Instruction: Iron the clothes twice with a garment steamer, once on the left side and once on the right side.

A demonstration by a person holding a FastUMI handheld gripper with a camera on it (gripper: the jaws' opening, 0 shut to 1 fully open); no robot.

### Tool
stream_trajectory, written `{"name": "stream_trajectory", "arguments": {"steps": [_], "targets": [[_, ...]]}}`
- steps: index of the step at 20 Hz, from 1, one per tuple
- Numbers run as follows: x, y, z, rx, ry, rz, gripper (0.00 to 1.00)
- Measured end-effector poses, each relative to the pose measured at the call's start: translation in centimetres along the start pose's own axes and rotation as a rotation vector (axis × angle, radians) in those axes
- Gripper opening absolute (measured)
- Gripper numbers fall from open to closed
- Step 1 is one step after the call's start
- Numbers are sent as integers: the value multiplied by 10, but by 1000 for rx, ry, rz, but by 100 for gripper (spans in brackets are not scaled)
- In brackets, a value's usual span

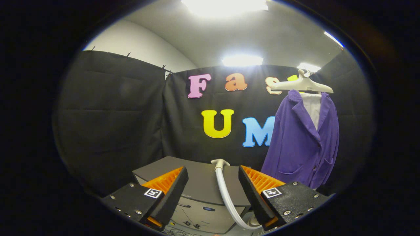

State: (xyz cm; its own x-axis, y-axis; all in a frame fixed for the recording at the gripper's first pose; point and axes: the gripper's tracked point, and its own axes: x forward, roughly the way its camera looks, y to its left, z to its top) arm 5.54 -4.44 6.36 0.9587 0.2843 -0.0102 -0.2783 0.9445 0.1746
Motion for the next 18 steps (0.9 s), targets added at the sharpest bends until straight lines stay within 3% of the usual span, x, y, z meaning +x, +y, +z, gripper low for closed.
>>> {"name": "stream_trajectory", "arguments": {"steps": [4, 7, 18], "targets": [[54, 3, 14, 79, 62, -28, 95], [100, -13, 12, 80, 138, -113, 95], [245, -49, -33, 127, 472, -258, 95]]}}
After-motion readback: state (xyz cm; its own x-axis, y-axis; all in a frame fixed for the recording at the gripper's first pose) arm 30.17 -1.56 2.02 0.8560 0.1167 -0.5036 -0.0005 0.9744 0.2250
